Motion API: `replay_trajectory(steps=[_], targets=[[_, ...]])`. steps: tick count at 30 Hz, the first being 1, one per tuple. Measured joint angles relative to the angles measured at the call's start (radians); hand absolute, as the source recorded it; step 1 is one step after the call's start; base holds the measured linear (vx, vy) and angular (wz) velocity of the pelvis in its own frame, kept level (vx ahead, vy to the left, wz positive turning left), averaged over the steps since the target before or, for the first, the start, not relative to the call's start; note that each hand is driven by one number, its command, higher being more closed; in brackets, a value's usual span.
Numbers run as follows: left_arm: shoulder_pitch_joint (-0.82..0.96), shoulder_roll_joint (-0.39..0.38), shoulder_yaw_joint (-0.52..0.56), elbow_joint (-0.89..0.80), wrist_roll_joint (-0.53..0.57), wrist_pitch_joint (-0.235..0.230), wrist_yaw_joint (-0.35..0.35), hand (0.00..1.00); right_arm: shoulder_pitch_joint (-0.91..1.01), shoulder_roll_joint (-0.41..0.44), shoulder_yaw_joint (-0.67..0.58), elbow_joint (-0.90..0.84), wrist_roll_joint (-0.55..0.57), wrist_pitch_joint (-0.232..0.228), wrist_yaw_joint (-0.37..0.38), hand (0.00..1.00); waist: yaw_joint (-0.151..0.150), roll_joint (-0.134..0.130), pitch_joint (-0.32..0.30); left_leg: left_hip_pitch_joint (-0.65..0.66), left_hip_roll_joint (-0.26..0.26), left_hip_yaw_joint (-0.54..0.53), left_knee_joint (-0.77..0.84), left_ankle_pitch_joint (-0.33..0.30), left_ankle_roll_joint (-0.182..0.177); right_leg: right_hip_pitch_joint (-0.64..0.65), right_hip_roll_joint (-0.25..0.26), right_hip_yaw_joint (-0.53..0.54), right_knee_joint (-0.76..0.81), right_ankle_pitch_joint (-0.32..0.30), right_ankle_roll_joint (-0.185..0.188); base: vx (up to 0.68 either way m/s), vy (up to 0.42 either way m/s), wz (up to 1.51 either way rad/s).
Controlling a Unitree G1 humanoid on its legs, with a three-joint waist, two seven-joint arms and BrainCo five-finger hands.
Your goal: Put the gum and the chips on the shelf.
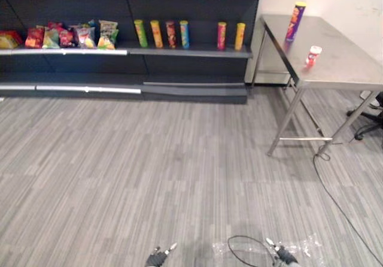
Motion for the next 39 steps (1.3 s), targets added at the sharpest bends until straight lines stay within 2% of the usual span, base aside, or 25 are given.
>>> replay_trajectory(steps=[15,32,39], targets=[[0.009,-0.02,0.006,0.002,-0.036,-0.002,-0.001,0.0,0.04,-0.001,-0.037,0.002,-0.038,0.0,0.0,0.0,-0.003,0.01,0.0,0.021,0.0,0.002,0.0,0.001,0.001,0.02,-0.001,-0.004,0.003,0.0,0.0,-0.02,-0.011,0.0],[0.009,-0.021,-0.015,0.008,-0.035,-0.004,0.0,0.0,0.043,0.001,-0.033,0.005,-0.038,-0.003,-0.001,0.0,-0.002,0.008,-0.008,0.041,0.0,0.002,-0.009,0.0,0.0,0.037,0.0,-0.008,-0.004,0.0,0.0,-0.01,-0.006,0.0],[0.011,-0.021,-0.016,0.012,-0.036,-0.021,-0.001,0.0,0.048,0.002,-0.033,0.005,-0.038,-0.003,0.0,0.0,0.0,0.004,-0.012,0.04,0.0,0.0,-0.007,0.002,0.002,0.037,-0.001,-0.011,-0.002,0.0,0.0,-0.04,-0.019,0.0]])
